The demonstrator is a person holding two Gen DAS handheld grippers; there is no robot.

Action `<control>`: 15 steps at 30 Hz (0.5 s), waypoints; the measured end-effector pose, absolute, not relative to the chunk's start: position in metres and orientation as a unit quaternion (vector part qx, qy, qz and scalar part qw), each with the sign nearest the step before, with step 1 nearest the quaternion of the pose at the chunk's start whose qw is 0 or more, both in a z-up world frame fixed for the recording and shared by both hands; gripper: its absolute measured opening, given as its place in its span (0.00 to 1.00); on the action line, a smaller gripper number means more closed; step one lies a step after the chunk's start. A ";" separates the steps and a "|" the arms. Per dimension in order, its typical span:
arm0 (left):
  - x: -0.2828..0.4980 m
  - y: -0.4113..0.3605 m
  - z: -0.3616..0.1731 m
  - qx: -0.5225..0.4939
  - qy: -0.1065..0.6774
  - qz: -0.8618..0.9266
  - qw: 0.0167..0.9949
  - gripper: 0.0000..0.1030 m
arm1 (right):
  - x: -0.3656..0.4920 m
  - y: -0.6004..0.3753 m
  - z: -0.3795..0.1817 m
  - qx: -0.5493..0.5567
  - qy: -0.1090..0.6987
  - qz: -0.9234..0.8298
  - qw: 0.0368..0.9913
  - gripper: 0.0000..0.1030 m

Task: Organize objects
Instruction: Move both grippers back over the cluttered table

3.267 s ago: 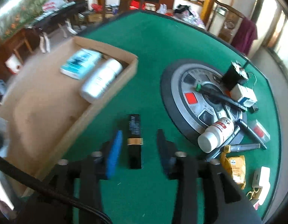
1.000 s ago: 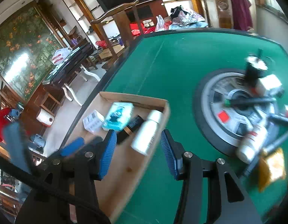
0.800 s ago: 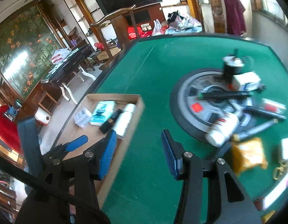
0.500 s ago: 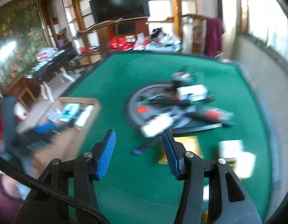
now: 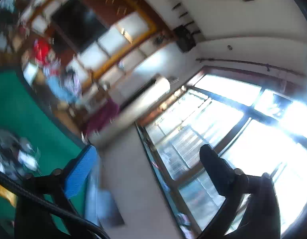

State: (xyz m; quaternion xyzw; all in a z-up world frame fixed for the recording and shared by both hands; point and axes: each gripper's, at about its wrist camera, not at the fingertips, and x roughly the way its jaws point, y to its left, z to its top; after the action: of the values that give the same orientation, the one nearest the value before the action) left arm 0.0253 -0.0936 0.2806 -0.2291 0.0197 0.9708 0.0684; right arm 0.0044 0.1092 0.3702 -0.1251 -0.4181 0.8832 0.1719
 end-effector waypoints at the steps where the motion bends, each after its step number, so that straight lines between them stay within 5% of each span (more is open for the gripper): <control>1: 0.018 -0.088 0.272 -0.242 0.022 0.967 0.076 0.96 | -0.008 0.116 0.370 -0.166 -0.395 0.889 0.164 1.00; 7: -0.020 -0.064 0.177 -0.339 0.006 0.934 0.108 0.96 | -0.058 0.167 0.279 -0.379 -0.117 0.918 -0.028 1.00; 15: -0.059 -0.039 0.067 -0.442 -0.010 0.890 0.115 0.95 | -0.048 0.185 0.116 -0.396 0.109 0.901 -0.140 1.00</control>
State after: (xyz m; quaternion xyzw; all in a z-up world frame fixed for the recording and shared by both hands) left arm -0.0594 -0.0393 0.0667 -0.4420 -0.0103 0.8896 0.1147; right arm -0.0477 0.1847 0.1159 -0.3958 0.1095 0.9010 -0.1399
